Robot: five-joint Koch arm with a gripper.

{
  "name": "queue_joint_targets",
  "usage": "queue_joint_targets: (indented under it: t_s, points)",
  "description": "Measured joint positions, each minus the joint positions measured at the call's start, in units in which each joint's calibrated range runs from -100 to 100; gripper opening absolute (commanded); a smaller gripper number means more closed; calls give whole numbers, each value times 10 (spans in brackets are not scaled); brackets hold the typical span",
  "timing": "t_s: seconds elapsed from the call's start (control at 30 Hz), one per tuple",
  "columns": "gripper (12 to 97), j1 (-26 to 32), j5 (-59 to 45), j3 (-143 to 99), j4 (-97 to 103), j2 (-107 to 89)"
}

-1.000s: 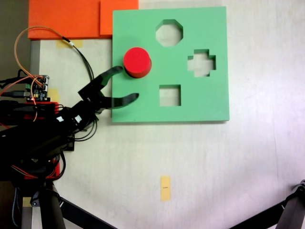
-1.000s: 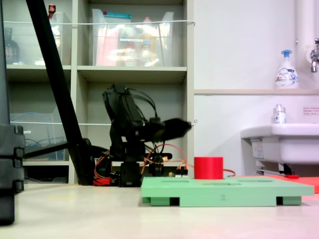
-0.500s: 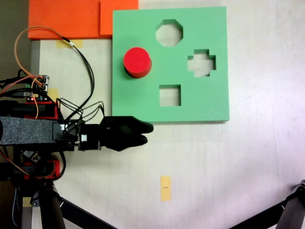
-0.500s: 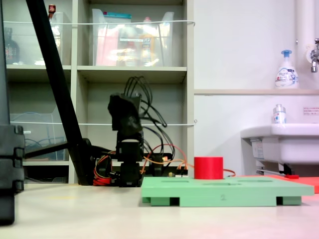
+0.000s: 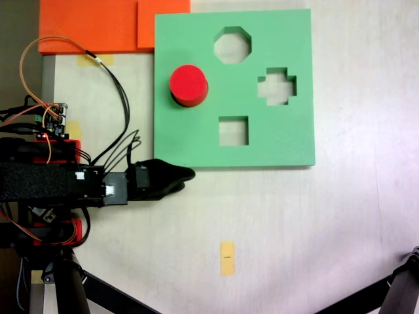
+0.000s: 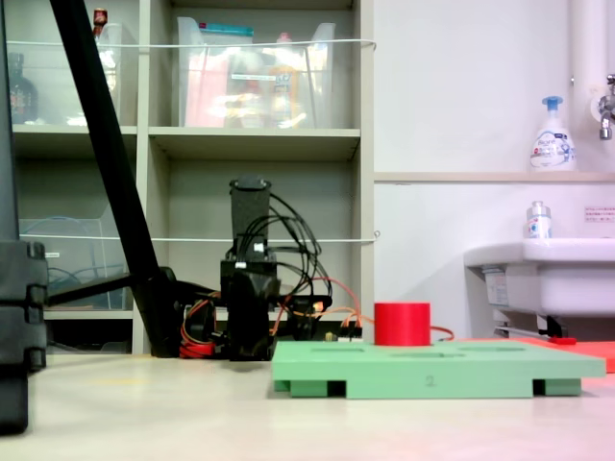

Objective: Put the cylinder block into the corresponding hole

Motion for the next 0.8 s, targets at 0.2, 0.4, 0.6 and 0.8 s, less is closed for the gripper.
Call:
queue_joint_targets:
  t_s: [0.2, 0.4, 0.6, 0.8]
  points:
    - [481, -8, 0, 0, -104, -3]
    - [468, -31, 3, 0, -105, -3]
    - [497, -31, 15, 0, -105, -3]
    - [497, -31, 15, 0, -105, -3]
